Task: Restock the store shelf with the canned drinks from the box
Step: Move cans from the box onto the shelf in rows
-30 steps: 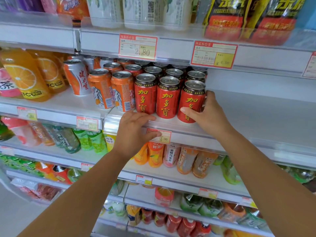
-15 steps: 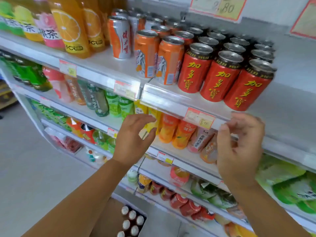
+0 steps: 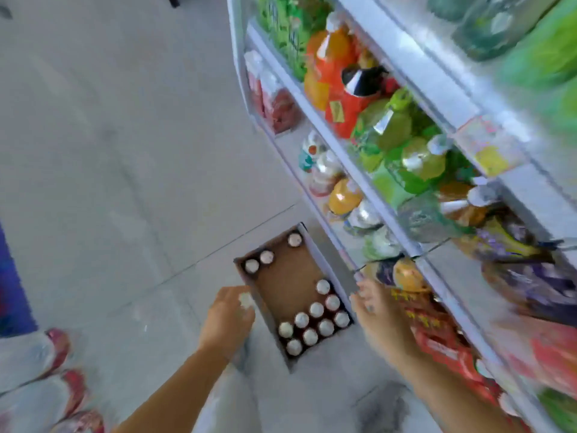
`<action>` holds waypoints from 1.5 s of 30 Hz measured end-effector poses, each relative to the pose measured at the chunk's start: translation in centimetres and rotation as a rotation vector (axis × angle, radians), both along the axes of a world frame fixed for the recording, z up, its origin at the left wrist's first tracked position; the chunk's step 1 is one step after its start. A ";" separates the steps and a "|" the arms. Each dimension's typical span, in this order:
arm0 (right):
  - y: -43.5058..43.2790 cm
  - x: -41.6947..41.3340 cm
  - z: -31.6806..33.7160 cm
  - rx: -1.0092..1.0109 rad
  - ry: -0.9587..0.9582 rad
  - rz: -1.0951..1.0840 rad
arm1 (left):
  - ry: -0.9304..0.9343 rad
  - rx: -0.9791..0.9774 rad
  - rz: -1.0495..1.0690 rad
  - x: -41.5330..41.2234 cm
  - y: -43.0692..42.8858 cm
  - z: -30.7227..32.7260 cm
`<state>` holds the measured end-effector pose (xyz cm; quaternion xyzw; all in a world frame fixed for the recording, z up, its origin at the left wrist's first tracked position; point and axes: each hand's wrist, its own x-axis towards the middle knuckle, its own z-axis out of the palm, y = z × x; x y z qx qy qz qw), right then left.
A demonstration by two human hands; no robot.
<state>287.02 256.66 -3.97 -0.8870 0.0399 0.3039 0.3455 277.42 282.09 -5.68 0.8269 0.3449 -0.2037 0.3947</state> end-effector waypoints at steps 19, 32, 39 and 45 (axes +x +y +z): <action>17.2 4.8 -50.0 0.126 0.227 0.297 | 0.005 0.105 -0.011 6.8 3.6 -44.0; 13.1 6.1 -51.2 0.025 -0.016 0.180 | -0.031 0.142 0.133 7.1 2.0 -48.1; 8.3 3.9 -45.9 0.055 -0.036 -0.023 | -0.092 -0.003 0.215 6.5 1.2 -44.6; 6.3 1.1 -33.6 0.150 -0.027 -0.110 | -0.133 -0.136 0.249 4.9 -1.5 -33.3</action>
